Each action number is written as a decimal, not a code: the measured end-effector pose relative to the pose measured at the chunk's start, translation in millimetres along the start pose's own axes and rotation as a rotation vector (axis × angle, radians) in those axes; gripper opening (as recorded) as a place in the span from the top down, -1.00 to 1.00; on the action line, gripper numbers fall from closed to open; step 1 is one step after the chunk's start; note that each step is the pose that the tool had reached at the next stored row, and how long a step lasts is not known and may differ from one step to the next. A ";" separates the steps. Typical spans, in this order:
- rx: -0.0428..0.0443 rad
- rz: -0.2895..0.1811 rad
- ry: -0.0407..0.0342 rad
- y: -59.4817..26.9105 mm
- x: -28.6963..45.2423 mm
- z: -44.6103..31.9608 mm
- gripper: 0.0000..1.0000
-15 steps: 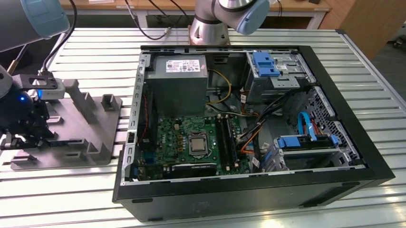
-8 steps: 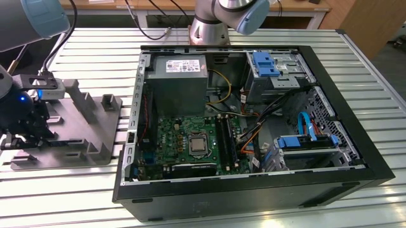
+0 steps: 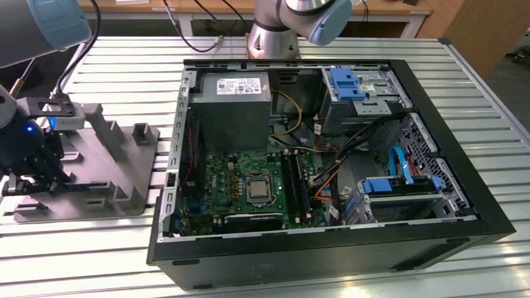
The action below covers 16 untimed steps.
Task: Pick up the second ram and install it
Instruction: 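Pick up the second ram and move it above second insertion slot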
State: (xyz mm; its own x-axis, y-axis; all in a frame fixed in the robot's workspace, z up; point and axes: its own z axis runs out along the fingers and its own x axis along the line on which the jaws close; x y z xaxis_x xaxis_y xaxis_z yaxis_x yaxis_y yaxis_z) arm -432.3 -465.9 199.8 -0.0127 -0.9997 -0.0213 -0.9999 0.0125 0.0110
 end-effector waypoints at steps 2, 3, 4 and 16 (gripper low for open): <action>0.0000 0.000 0.0000 0.0 0.0 0.0 0.55; 0.0000 0.000 0.0000 -0.1 0.0 0.0 0.55; 0.0000 0.000 0.0000 -0.1 0.0 0.0 0.55; 0.0000 0.000 0.0000 -0.4 0.0 0.0 0.77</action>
State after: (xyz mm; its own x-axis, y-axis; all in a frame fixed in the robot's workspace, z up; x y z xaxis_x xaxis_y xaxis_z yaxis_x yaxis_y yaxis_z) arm -431.9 -465.9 199.8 -0.0127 -0.9997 -0.0213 -0.9999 0.0124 0.0110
